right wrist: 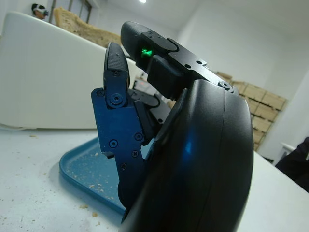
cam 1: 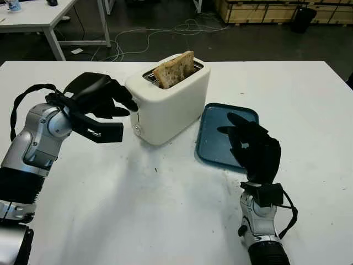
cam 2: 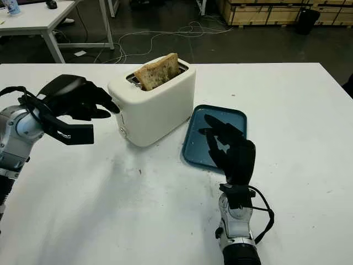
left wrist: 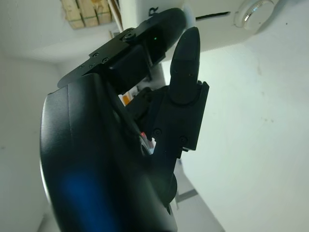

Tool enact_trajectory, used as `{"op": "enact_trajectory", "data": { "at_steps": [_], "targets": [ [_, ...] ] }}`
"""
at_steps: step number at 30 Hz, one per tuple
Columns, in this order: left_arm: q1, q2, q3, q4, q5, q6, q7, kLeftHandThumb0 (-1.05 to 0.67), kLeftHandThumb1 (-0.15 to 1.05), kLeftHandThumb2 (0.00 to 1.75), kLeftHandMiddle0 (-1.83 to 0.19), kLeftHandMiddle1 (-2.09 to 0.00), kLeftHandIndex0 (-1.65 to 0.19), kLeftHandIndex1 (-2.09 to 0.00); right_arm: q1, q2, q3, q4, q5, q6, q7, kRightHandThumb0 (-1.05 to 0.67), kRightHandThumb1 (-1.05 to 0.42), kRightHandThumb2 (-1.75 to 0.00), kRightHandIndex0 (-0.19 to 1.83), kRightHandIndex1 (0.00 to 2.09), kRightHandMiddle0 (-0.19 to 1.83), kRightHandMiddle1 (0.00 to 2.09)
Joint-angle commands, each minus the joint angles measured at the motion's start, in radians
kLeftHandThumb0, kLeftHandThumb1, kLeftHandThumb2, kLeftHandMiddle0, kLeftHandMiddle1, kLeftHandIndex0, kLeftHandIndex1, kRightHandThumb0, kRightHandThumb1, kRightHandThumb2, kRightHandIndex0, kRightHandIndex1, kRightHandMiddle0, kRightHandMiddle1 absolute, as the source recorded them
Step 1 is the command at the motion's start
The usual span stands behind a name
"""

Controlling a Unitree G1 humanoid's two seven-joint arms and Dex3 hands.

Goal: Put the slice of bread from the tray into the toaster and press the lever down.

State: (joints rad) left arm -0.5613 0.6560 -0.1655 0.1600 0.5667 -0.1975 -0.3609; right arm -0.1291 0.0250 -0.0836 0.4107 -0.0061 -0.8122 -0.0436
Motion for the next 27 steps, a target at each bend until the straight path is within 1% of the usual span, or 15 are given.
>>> {"op": "enact_trajectory", "data": {
  "at_steps": [1,2,3,4,5,6,7,9,10,12,13,16,23,25,27],
  "targets": [
    [-0.009,0.009,-0.016,-0.015,0.031,0.032,-0.017,-0.27,0.89,0.34,-0.87,-0.8,-0.89,0.0,0.003,-0.005,0.0,-0.006,0.007,-0.03,0.007,-0.36,-0.92,-0.26,0.83,0.81,1.04,0.02],
    [-0.009,0.01,-0.018,-0.02,0.036,0.041,-0.018,-0.27,0.89,0.35,-0.89,-0.78,-0.87,0.0,0.004,-0.004,0.001,-0.008,0.013,-0.027,0.011,-0.37,-0.92,-0.26,0.83,0.81,1.04,0.02],
    [-0.009,0.01,-0.018,-0.024,0.04,0.046,-0.017,-0.27,0.88,0.38,-0.94,-0.86,-0.85,0.0,0.004,-0.003,0.002,-0.007,0.021,-0.025,0.018,-0.37,-0.92,-0.26,0.83,0.81,1.04,0.02],
    [-0.007,0.009,-0.016,-0.028,0.041,0.052,-0.014,-0.27,0.84,0.45,-0.95,-1.04,-0.84,0.0,0.003,-0.003,0.003,-0.003,0.027,-0.029,0.023,-0.36,-0.92,-0.26,0.82,0.81,1.04,0.02],
    [-0.006,0.008,-0.012,-0.031,0.04,0.056,-0.01,-0.27,0.82,0.48,-0.96,-1.12,-0.83,0.0,0.002,-0.003,0.002,0.0,0.024,-0.031,0.023,-0.36,-0.92,-0.26,0.82,0.82,1.04,0.01],
    [-0.004,0.008,-0.008,-0.033,0.039,0.058,-0.008,-0.27,0.81,0.5,-0.94,-1.16,-0.84,0.0,0.001,-0.003,0.0,0.003,0.021,-0.035,0.022,-0.36,-0.92,-0.26,0.82,0.82,1.04,0.01],
    [-0.005,0.011,-0.007,-0.035,0.041,0.061,-0.008,-0.27,0.81,0.53,-0.77,-1.06,-0.84,-0.01,0.0,-0.003,-0.001,0.007,0.017,-0.039,0.021,-0.36,-0.92,-0.26,0.82,0.83,1.04,0.02],
    [-0.007,0.016,-0.006,-0.035,0.045,0.062,-0.01,-0.28,0.81,0.55,-0.62,-0.78,-0.84,0.0,-0.002,-0.004,-0.002,0.012,0.008,-0.043,0.016,-0.35,-0.92,-0.26,0.83,0.83,1.04,0.02],
    [-0.009,0.019,-0.005,-0.032,0.044,0.061,-0.011,-0.28,0.82,0.55,-0.62,-0.62,-0.85,-0.01,-0.002,-0.005,-0.003,0.015,0.007,-0.045,0.016,-0.36,-0.92,-0.26,0.83,0.83,1.04,0.02],
    [-0.013,0.021,-0.006,-0.025,0.039,0.055,-0.012,-0.29,0.83,0.53,-0.66,-0.51,-0.86,-0.01,-0.002,-0.004,-0.001,0.015,0.014,-0.044,0.022,-0.35,-0.92,-0.26,0.83,0.83,1.04,0.01],
    [-0.014,0.022,-0.007,-0.021,0.039,0.051,-0.009,-0.29,0.84,0.53,-0.7,-0.49,-0.88,-0.02,-0.001,-0.004,0.0,0.015,0.018,-0.044,0.026,-0.35,-0.92,-0.26,0.83,0.83,1.04,0.01],
    [-0.012,0.019,-0.01,-0.018,0.046,0.052,-0.002,-0.29,0.85,0.52,-0.9,-0.53,-0.9,-0.03,-0.002,-0.005,-0.002,0.019,0.015,-0.053,0.026,-0.35,-0.92,-0.26,0.82,0.82,1.04,0.01],
    [-0.019,0.03,-0.017,-0.02,0.063,0.06,-0.014,-0.29,0.85,0.51,-0.74,-0.39,-0.9,-0.02,-0.006,-0.008,-0.002,0.029,0.036,-0.069,0.047,-0.35,-0.92,-0.27,0.82,0.82,1.05,0.01],
    [-0.018,0.029,-0.017,-0.02,0.063,0.063,-0.013,-0.29,0.86,0.5,-0.81,-0.41,-0.9,-0.01,-0.008,-0.009,-0.003,0.035,0.036,-0.074,0.05,-0.35,-0.92,-0.27,0.82,0.82,1.04,0.01],
    [-0.014,0.023,-0.017,-0.024,0.063,0.072,-0.014,-0.29,0.86,0.5,-0.98,-0.49,-0.9,-0.01,-0.008,-0.008,-0.004,0.037,0.038,-0.075,0.052,-0.35,-0.92,-0.27,0.82,0.82,1.04,0.01]
  ]
}}
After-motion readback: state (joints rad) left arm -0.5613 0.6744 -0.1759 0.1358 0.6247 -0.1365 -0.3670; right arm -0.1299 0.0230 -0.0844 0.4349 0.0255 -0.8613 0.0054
